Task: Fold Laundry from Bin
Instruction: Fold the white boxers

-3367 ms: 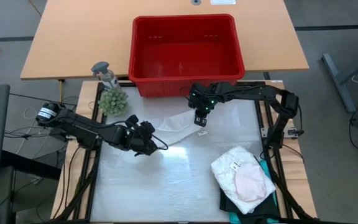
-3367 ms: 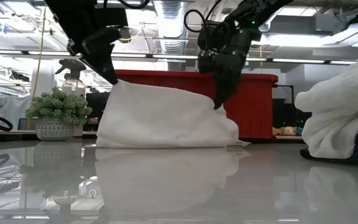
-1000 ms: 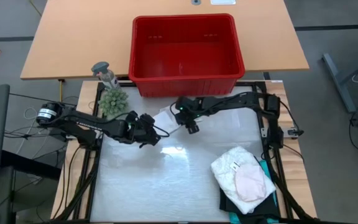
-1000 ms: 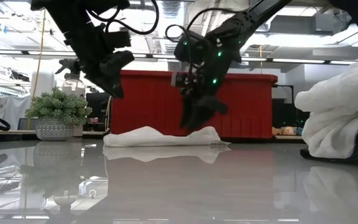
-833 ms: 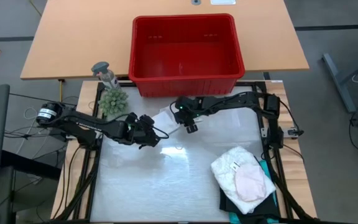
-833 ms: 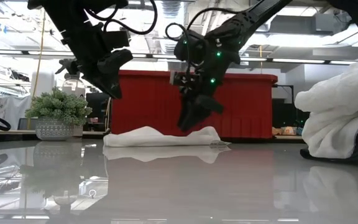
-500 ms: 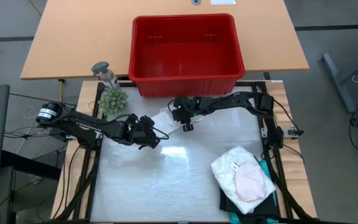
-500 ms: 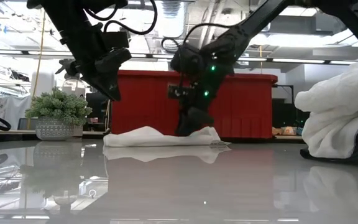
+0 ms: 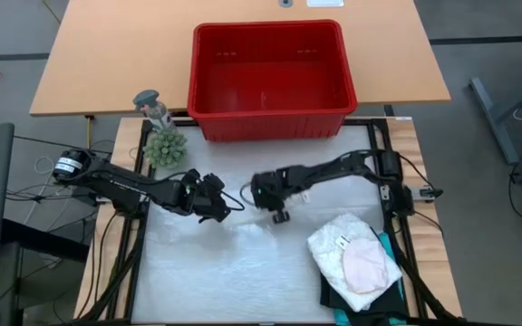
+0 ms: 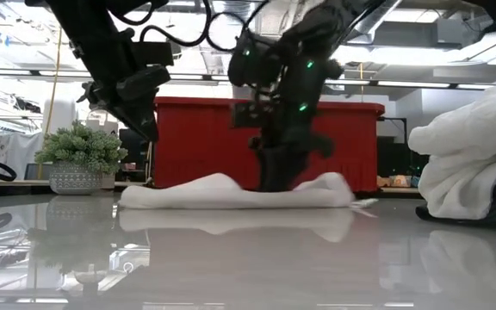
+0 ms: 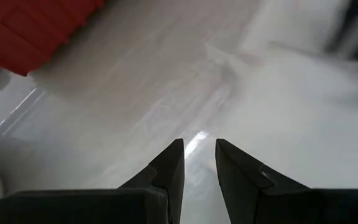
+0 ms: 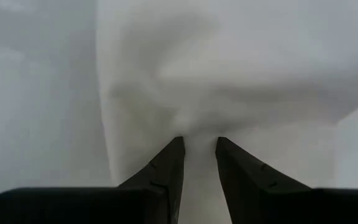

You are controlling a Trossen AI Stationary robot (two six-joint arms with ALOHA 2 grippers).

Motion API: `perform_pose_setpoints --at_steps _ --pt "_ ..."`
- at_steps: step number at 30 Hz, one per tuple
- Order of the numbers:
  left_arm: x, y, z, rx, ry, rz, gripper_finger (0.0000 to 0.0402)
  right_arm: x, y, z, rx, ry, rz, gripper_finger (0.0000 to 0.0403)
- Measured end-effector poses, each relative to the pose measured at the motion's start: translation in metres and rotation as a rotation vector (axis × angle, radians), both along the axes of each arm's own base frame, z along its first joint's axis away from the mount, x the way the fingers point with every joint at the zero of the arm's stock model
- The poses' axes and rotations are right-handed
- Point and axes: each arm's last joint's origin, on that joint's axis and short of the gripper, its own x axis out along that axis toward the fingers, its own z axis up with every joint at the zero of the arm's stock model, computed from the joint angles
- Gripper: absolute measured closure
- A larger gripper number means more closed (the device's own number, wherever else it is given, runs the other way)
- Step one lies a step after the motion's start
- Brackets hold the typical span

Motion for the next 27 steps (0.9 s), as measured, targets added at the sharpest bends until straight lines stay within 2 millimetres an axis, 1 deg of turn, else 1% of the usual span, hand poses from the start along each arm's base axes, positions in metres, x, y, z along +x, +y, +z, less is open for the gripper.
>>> perform_pose_setpoints --at_steps 3,5,6,9,10,11,13,17,20,22,25,27 --pt "0.000 0.000 0.000 0.006 -0.002 0.001 0.0320 -0.007 0.024 0.005 0.051 0.055 0.087 0.0280" --pt "0.000 0.000 0.000 0.011 0.001 -0.008 0.0320 -0.009 0.035 0.016 0.070 0.071 0.122 0.0280" --pt "0.000 0.000 0.000 0.015 0.007 -0.017 0.0320 -0.008 0.039 0.025 0.092 0.071 0.137 0.0280" --pt "0.000 -0.001 0.000 0.023 0.017 -0.037 0.0320 -0.007 0.039 0.067 0.124 -0.002 0.162 0.0279" --pt "0.000 -0.001 0.000 0.025 0.018 -0.039 0.0320 -0.006 0.038 0.078 0.123 -0.026 0.165 0.0279" --pt "0.001 -0.001 0.000 0.025 0.017 -0.041 0.0320 -0.006 0.036 0.085 0.119 -0.048 0.170 0.0279" --pt "0.000 -0.003 0.000 0.023 0.019 -0.046 0.0320 0.000 0.033 0.092 0.110 -0.109 0.195 0.0279" --pt "-0.004 -0.005 0.000 0.021 0.041 -0.050 0.0320 0.012 0.024 0.090 0.154 -0.195 0.243 0.0261" --pt "-0.010 -0.009 0.002 0.022 0.063 -0.046 0.0320 0.020 0.017 0.075 0.193 -0.191 0.237 0.0230" --pt "-0.017 -0.012 0.006 0.039 0.065 -0.034 0.0320 0.025 0.010 0.065 0.185 -0.193 0.225 0.0207" --pt "-0.028 -0.016 0.016 0.048 0.028 -0.021 0.0320 0.027 -0.001 0.065 0.181 -0.217 0.196 0.0176" --pt "-0.034 -0.017 0.024 0.048 -0.020 -0.004 0.0320 0.027 -0.007 0.065 0.172 -0.226 0.198 0.0166"
